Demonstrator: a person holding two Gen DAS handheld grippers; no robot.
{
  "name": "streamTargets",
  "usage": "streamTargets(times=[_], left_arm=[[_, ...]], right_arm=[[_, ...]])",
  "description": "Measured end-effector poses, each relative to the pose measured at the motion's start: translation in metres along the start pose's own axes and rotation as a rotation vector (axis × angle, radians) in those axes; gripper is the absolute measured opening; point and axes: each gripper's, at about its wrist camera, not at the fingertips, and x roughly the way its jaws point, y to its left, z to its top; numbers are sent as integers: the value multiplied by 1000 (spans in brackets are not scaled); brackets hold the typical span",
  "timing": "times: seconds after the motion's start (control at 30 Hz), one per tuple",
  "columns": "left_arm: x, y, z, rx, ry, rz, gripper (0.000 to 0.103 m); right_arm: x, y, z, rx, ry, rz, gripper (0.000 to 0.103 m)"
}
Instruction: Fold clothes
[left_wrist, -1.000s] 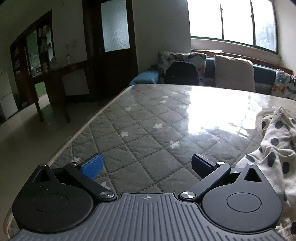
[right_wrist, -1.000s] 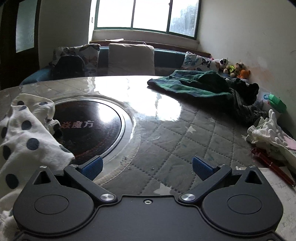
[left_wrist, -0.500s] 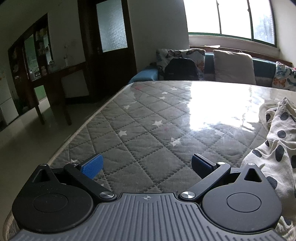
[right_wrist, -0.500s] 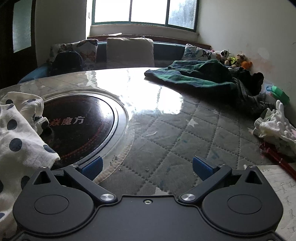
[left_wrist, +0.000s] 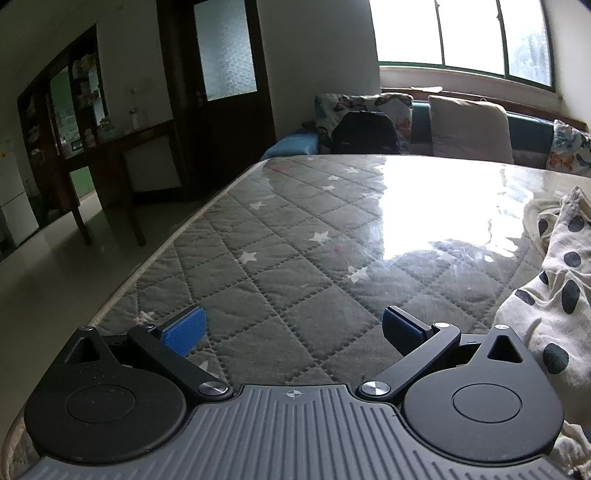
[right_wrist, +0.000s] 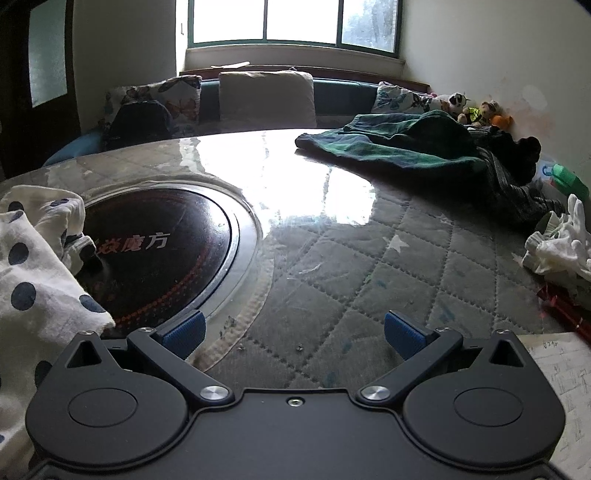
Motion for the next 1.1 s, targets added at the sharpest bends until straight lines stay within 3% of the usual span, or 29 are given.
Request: streamTargets(times=[0.7, 0.93, 1.1], left_arm=[[13, 1, -1, -1, 73, -15, 103], [19, 14, -3, -84, 105, -65, 103], [36, 54, -1, -83, 103, -64, 103]], right_arm=[[-2, -2, 2, 7, 2, 15, 103], [-3, -3, 2, 10, 2, 20, 103], [-3, -4, 3, 11, 2, 24, 103]])
